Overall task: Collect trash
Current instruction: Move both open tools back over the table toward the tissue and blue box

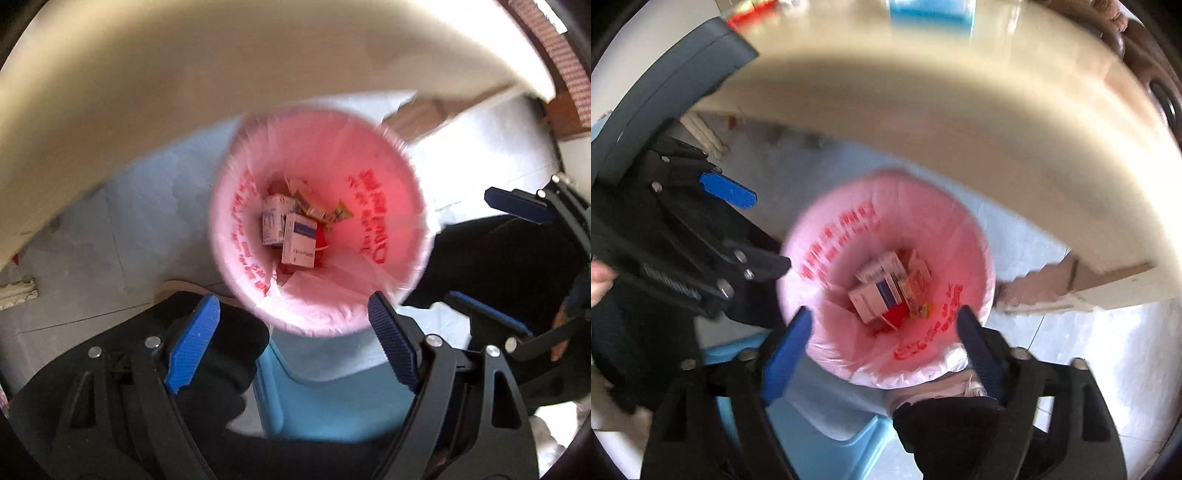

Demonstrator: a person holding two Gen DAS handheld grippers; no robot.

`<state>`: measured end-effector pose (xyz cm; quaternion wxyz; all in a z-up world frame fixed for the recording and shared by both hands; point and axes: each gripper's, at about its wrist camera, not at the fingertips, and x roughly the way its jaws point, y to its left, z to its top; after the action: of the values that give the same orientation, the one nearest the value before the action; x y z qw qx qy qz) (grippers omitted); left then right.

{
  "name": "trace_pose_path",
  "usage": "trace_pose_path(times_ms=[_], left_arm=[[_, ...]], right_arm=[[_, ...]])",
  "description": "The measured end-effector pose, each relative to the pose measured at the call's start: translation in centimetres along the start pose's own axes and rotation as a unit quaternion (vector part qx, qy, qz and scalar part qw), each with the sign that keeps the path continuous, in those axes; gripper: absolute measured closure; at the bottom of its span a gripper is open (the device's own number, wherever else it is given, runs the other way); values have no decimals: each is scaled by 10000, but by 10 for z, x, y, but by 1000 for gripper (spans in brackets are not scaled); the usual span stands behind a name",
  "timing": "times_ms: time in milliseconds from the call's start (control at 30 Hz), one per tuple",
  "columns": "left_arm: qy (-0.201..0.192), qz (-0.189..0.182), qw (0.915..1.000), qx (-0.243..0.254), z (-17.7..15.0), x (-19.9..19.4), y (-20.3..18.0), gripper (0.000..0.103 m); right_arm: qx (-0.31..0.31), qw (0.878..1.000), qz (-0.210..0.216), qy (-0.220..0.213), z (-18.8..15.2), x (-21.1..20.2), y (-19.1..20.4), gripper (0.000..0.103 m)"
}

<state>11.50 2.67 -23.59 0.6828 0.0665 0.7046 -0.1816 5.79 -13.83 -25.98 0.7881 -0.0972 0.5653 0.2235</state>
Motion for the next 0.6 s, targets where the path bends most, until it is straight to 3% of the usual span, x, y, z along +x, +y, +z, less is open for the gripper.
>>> trace_pose_path(times_ms=[167, 367, 600], left_arm=[[-745, 238, 9961, -418, 22, -116, 22, 14], [-1085, 654, 9901, -600, 64, -211, 30, 13], [-1185, 782, 9865, -822, 105, -262, 34, 13]], right_arm=[[31, 9987, 174, -488, 33, -72, -2, 10], [336, 9975, 32, -626, 96, -144, -26, 10], [471, 9919, -279, -1149, 147, -205, -53, 10]])
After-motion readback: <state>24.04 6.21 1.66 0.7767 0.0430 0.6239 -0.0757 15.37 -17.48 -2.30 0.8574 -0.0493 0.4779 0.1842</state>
